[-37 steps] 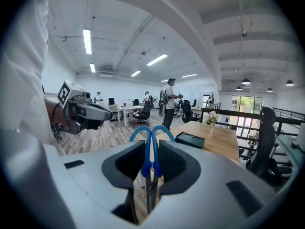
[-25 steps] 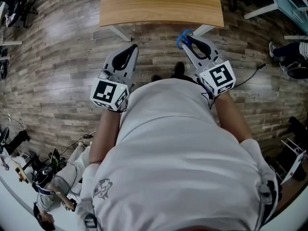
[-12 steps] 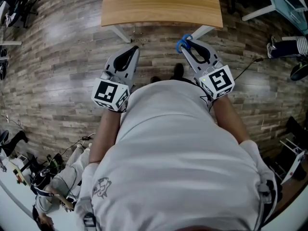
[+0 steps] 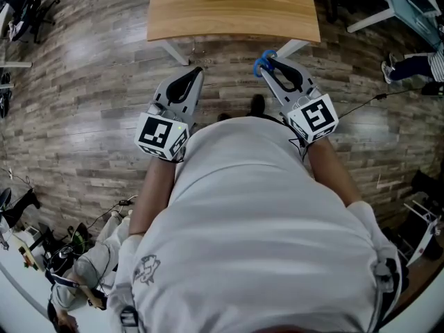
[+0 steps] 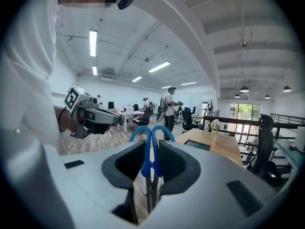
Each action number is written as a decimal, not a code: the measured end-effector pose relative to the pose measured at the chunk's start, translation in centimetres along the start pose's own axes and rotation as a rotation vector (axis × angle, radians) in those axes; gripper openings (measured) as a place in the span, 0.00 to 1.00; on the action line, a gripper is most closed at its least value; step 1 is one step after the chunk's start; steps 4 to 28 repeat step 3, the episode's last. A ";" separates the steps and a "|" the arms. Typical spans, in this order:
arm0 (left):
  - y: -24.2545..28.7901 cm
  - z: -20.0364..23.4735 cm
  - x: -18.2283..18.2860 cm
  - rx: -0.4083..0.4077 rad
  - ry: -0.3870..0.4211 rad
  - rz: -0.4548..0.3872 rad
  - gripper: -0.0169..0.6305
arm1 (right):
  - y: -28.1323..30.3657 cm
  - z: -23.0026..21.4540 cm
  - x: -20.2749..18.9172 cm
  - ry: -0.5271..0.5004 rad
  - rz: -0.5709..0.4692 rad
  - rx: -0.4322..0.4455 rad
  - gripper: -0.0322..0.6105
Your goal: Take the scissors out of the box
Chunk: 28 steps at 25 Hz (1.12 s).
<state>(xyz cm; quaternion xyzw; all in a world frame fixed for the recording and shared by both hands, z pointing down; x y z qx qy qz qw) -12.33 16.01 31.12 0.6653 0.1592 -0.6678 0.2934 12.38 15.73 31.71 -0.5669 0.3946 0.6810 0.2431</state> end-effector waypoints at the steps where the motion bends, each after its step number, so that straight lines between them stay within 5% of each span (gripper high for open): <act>1: 0.0 -0.1 0.0 -0.001 0.000 0.000 0.03 | 0.0 0.1 0.0 -0.001 0.000 0.001 0.20; 28: -0.1 -0.3 -0.1 -0.004 -0.002 -0.001 0.03 | -0.1 0.3 -0.1 0.000 0.001 0.003 0.20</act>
Point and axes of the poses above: the fingertips, and each gripper's own axes: y forward along the fingers, z to its left, x out of its top, the point moved 8 cm from there along -y, backward along the fingers, and after that the axes turned 9 degrees about x, right-handed, at the moved point
